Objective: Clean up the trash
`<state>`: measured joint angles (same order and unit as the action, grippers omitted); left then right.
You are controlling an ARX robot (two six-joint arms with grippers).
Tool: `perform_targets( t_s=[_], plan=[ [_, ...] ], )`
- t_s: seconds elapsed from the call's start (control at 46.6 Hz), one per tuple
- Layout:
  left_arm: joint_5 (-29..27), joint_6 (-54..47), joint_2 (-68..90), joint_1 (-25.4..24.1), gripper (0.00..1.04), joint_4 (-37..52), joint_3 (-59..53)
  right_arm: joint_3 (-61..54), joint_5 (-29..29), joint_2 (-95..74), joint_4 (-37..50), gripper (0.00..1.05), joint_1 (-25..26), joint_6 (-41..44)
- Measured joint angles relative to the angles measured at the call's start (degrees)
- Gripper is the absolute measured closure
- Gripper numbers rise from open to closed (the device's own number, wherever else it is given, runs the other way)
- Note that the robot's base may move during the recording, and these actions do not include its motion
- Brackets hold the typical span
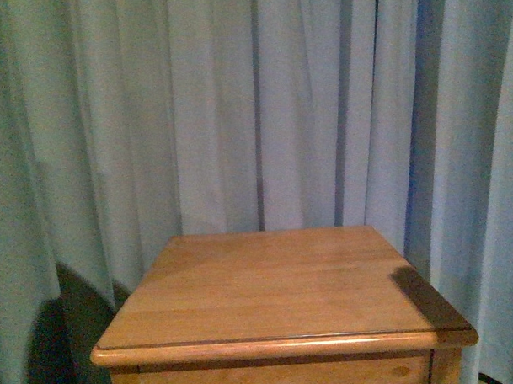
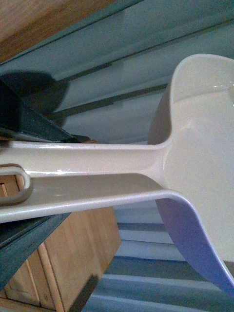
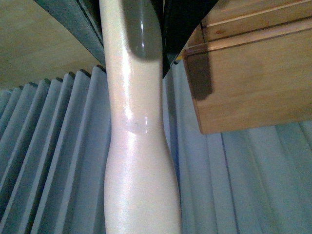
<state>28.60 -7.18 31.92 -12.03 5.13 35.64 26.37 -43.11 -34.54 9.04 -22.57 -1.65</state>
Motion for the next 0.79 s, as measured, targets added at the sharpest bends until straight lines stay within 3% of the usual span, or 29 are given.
perform_targets(
  t_s=[0.795],
  plan=[
    [-0.07, 0.0, 0.11, 0.15, 0.77, 0.0, -0.02, -0.26, -0.13, 0.13, -0.11, 0.84, -0.04, 0.04]
  ],
)
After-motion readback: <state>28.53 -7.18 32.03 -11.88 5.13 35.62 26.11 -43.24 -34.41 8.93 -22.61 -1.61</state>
